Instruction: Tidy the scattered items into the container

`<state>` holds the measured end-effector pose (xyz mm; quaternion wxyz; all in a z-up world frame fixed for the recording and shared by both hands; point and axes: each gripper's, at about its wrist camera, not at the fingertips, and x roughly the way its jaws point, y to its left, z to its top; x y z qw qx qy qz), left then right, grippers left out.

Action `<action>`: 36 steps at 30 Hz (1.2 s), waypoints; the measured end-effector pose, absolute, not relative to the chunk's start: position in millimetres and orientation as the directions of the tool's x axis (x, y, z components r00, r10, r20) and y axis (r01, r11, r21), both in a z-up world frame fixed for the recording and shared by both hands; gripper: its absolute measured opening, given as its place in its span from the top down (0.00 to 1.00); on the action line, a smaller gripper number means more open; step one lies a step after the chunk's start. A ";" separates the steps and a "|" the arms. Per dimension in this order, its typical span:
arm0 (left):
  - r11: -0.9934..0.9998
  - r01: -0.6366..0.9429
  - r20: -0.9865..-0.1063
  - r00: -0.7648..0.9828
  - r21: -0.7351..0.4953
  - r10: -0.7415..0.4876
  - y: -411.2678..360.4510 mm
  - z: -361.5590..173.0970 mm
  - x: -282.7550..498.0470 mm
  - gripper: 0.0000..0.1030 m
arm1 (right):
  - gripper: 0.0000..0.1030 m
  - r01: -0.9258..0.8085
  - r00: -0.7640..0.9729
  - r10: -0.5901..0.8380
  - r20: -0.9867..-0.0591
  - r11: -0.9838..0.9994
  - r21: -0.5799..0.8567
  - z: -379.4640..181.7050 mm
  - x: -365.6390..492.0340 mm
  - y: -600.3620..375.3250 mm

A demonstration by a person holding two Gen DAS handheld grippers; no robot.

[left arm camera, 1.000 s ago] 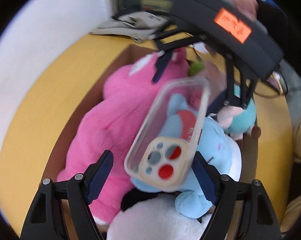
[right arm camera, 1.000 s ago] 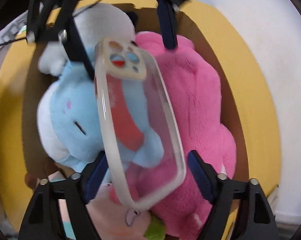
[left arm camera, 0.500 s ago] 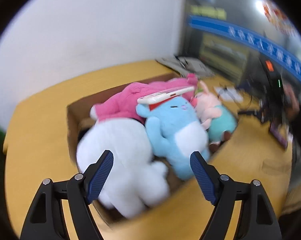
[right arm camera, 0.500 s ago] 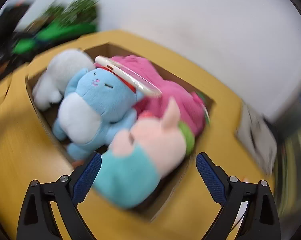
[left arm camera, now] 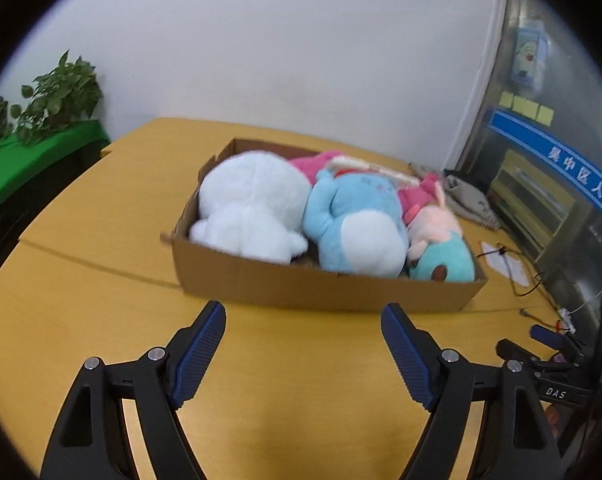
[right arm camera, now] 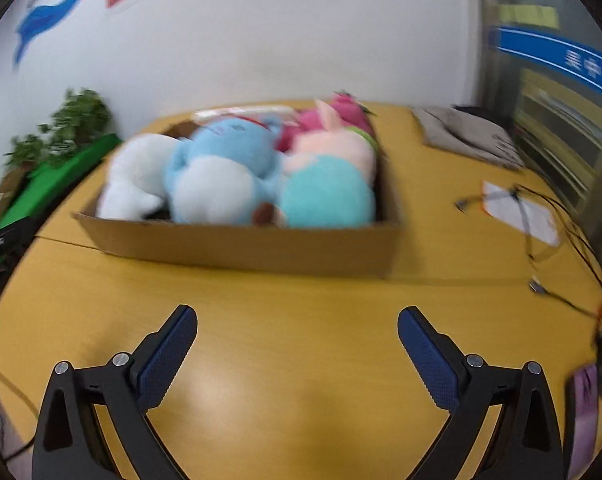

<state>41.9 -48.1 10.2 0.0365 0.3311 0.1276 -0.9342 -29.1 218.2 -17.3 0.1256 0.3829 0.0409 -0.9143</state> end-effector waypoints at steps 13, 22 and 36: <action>-0.984 0.166 -0.678 -0.731 -0.071 -0.074 -20.0 -26.1 42.1 0.22 | 0.01 0.253 -0.722 -0.184 -0.667 -0.967 -0.007 -24.1 15.8 215.0; -0.987 0.154 -0.684 -0.724 -0.042 -0.084 -9.9 -29.6 49.1 0.22 | 0.01 0.253 -0.753 -0.201 -0.627 -0.967 0.007 -10.3 20.0 218.4; -0.991 0.136 -0.694 -0.715 -0.019 -0.085 -2.1 -38.8 44.5 0.22 | 0.01 0.228 -0.760 -0.155 -0.632 -0.973 -0.036 -14.2 16.2 211.4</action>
